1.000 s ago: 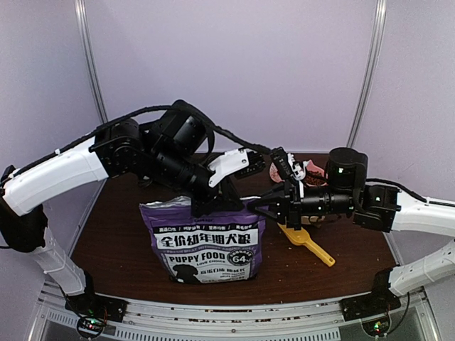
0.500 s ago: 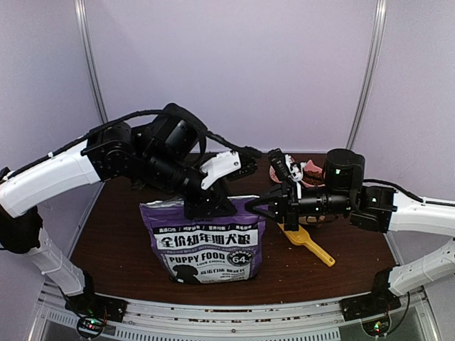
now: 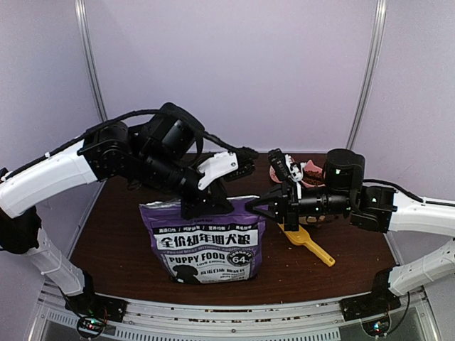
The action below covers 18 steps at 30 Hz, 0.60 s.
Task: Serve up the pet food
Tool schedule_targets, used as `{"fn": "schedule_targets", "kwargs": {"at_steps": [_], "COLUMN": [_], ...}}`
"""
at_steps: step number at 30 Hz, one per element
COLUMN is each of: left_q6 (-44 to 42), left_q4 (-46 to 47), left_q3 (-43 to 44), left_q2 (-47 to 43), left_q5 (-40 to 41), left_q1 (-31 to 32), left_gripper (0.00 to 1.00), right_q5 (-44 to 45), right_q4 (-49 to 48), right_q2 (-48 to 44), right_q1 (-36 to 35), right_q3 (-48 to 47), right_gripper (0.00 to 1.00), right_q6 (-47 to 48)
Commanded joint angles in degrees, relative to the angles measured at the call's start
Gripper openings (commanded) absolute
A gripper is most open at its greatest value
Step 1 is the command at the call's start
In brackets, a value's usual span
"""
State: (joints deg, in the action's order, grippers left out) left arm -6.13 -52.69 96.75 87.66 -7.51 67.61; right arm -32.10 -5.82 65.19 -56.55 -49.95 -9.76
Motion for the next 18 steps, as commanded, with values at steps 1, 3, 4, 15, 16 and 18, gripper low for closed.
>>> {"fn": "schedule_targets", "kwargs": {"at_steps": [1, 3, 4, 15, 16, 18], "left_q6": [-0.2, -0.2, -0.13, -0.05, -0.1, -0.19], "left_q4": [-0.31, -0.23, -0.23, -0.05, -0.05, -0.17], "left_q3": [0.29, -0.16, -0.16, 0.11, 0.11, -0.09], "left_q2": [-0.05, -0.6, -0.72, -0.53, -0.6, -0.92], "left_q5": [0.94, 1.17, 1.18, -0.05, 0.14, 1.04], "left_q1": [0.06, 0.06, 0.06, 0.06, 0.06, 0.06], "left_gripper": [0.0, 0.0, 0.0, 0.0, 0.0, 0.0], "right_q5": [-0.36, -0.77, -1.08, -3.41, -3.22, -3.03], "right_q4": [-2.27, -3.14, -3.82, -8.86, -8.86, -8.37], "right_q2": [-0.17, 0.63, 1.05, 6.08, 6.13, 5.97], "right_q1": [-0.03, -0.13, -0.06, -0.4, -0.45, -0.37], "right_q3": [-0.64, -0.71, -0.81, -2.99, -3.04, -3.03], "right_gripper": [0.0, 0.04, 0.06, 0.13, 0.07, 0.0], "right_q6": [-1.04, -1.41, -1.66, -3.15, -3.08, -2.71]}}
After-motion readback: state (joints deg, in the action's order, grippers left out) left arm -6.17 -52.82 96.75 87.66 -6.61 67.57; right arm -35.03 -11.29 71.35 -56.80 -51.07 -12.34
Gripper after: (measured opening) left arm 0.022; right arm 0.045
